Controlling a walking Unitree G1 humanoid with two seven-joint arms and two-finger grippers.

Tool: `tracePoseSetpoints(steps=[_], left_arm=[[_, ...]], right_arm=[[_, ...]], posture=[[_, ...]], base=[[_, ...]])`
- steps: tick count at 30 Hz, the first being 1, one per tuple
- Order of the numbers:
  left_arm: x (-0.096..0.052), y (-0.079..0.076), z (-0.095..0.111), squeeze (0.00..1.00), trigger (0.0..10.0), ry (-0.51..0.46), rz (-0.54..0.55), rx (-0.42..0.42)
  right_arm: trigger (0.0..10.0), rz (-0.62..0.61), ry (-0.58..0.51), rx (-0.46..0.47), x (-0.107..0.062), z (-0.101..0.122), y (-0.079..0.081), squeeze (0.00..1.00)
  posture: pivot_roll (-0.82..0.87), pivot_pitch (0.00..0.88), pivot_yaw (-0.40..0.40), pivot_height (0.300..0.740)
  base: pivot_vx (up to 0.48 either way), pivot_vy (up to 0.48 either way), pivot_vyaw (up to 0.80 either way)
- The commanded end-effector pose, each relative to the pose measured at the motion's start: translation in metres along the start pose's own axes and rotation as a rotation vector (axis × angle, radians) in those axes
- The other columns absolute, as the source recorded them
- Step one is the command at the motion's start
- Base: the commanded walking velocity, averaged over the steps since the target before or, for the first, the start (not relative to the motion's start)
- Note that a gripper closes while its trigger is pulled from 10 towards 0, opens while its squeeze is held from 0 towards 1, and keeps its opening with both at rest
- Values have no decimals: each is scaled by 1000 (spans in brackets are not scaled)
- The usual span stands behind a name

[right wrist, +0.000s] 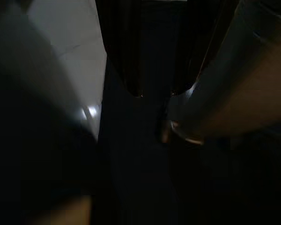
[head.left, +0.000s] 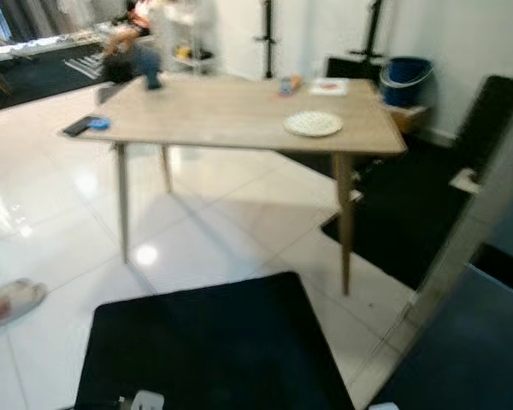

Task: Restocking fridge

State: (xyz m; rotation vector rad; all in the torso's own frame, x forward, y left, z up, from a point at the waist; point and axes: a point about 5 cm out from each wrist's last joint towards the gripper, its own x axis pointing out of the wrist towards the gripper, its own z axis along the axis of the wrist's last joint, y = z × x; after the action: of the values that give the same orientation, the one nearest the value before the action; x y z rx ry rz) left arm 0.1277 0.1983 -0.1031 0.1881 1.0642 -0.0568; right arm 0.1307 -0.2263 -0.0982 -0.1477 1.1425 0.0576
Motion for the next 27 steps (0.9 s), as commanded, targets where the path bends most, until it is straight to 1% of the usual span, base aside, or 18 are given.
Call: tracePoseSetpoints(steps=[1, 5, 10, 11, 17, 26, 27], left_arm=[[-1, 0, -4, 0, 10000, 19, -4, 6], [0, -3, -4, 0, 10000, 21, -14, -21], [0, -8, -6, 0, 10000, 32, -34, -28], [0, -10, -6, 0, 10000, 34, -49, -54], [0, -12, -5, 0, 10000, 36, -72, -102], [0, -11, -6, 0, 10000, 45, -77, -113], [0, -11, -6, 0, 10000, 46, -77, -113]], right_arm=[[10000, 7, 15, 2, 0, -5, 2, 0], [10000, 5, 19, -6, -1, -6, 0, 0], [10000, -20, 22, -9, -2, -7, -6, 0], [10000, -36, 23, -13, -2, -7, -7, 0], [10000, -41, 23, -12, -2, -8, -9, 0], [10000, -39, 28, -27, -3, -8, -10, 0], [10000, -34, 31, -43, -3, -8, -9, 0]], posture=[[-22, 19, 24, 740], [-28, 18, 13, 740], [-32, 20, 9, 740], [-32, 20, 8, 740], [-34, 18, 1, 740], [-33, 13, -2, 740], [-32, 13, -1, 740]], base=[[0, 0, 800], [0, 0, 800], [0, 0, 760], [0, 0, 0], [0, 0, 0], [0, 0, 0], [0, 0, 0]])
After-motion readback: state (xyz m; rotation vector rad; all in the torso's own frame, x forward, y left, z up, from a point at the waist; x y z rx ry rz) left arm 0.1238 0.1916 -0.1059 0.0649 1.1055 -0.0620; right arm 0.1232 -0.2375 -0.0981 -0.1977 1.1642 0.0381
